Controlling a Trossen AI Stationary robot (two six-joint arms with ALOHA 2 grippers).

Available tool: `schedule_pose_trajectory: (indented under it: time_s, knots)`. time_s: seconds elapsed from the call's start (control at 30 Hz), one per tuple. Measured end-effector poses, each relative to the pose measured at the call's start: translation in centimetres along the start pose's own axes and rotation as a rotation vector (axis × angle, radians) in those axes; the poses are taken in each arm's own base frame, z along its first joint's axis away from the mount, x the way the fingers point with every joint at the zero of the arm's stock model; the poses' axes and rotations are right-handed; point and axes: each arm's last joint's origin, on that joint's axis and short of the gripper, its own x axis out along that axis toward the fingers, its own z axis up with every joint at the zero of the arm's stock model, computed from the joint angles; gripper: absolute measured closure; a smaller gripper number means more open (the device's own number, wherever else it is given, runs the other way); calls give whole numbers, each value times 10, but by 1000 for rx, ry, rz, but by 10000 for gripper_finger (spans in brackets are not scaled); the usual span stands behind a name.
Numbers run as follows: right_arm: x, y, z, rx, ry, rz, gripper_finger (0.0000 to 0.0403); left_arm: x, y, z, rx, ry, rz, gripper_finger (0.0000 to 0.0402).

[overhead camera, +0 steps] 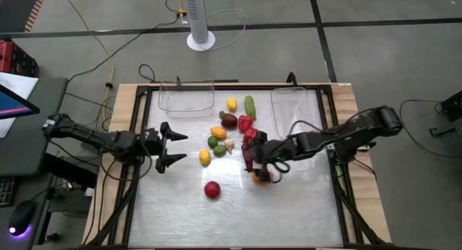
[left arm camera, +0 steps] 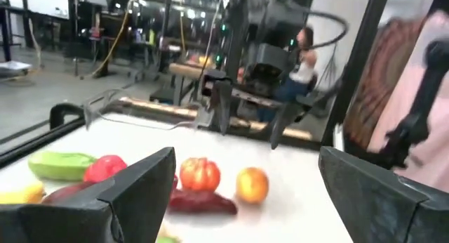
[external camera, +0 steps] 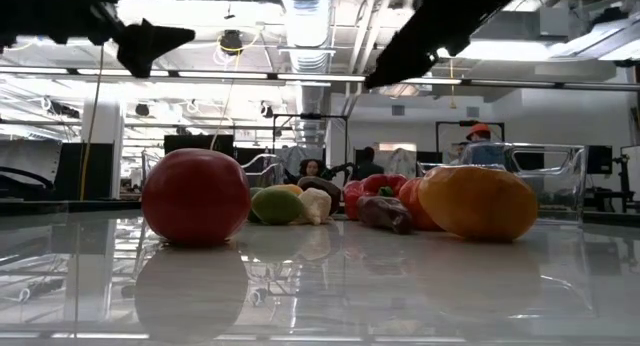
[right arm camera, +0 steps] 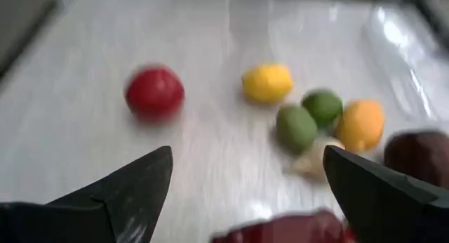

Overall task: Sort produce into baskets
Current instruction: Put the brown potato into the right transparent bin

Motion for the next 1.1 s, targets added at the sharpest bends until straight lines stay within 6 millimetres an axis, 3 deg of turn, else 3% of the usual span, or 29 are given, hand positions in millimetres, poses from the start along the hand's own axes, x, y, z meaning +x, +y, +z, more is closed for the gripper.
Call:
schedule_pose_trajectory:
  time_s: [0.3,0.53,0.8,1.1]
  knots:
    - [17,23,13,155,375,-146,22,26,-4,3,104,93,143,63]
    - [15,63,1,124,553,-70,31,34,-12,-5,62,165,-7,63]
    - [18,62,-14,211,572,-121,5,35,-17,-7,70,170,-35,63]
    - [33,60,-60,228,585,-161,41,38,-20,9,10,55,-39,63]
